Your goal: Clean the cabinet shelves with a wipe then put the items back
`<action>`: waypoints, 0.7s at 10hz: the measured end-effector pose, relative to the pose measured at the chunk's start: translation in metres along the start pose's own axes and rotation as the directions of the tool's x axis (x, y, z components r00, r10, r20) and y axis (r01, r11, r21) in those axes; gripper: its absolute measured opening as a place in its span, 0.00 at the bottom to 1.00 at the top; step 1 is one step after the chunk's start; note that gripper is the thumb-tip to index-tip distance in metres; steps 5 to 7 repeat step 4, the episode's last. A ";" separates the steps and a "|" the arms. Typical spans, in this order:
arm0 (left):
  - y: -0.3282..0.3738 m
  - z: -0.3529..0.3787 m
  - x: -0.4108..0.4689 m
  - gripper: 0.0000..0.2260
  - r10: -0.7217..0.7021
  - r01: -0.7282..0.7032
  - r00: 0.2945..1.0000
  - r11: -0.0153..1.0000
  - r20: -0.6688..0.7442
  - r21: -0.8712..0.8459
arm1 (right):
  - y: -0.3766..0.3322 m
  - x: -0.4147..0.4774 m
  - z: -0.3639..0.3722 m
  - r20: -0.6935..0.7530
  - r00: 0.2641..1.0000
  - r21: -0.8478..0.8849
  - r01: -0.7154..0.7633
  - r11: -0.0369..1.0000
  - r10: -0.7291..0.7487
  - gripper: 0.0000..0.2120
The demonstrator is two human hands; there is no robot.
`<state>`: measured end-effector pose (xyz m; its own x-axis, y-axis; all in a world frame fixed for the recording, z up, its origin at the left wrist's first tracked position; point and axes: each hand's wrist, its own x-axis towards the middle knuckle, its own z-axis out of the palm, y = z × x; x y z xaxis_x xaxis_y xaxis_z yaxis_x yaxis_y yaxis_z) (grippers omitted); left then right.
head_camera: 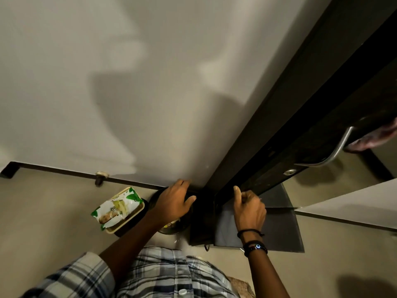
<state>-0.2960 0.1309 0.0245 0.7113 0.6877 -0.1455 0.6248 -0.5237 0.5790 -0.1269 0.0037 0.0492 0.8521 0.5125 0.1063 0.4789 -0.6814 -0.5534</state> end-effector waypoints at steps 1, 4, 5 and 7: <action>-0.003 0.000 -0.004 0.25 -0.009 0.009 1.000 1.000 -0.021 0.011 | -0.003 -0.014 0.008 0.096 0.989 -0.101 0.124 0.987 -0.114 0.20; 0.004 -0.054 0.024 0.33 0.076 -0.012 0.949 0.978 -0.305 0.207 | -0.080 0.021 0.023 0.061 0.806 0.028 0.588 0.808 -0.589 0.27; 0.004 -0.054 0.024 0.33 0.076 -0.012 0.949 0.978 -0.305 0.207 | -0.080 0.021 0.023 0.061 0.806 0.028 0.588 0.808 -0.589 0.27; 0.004 -0.054 0.024 0.33 0.076 -0.012 0.949 0.978 -0.305 0.207 | -0.080 0.021 0.023 0.061 0.806 0.028 0.588 0.808 -0.589 0.27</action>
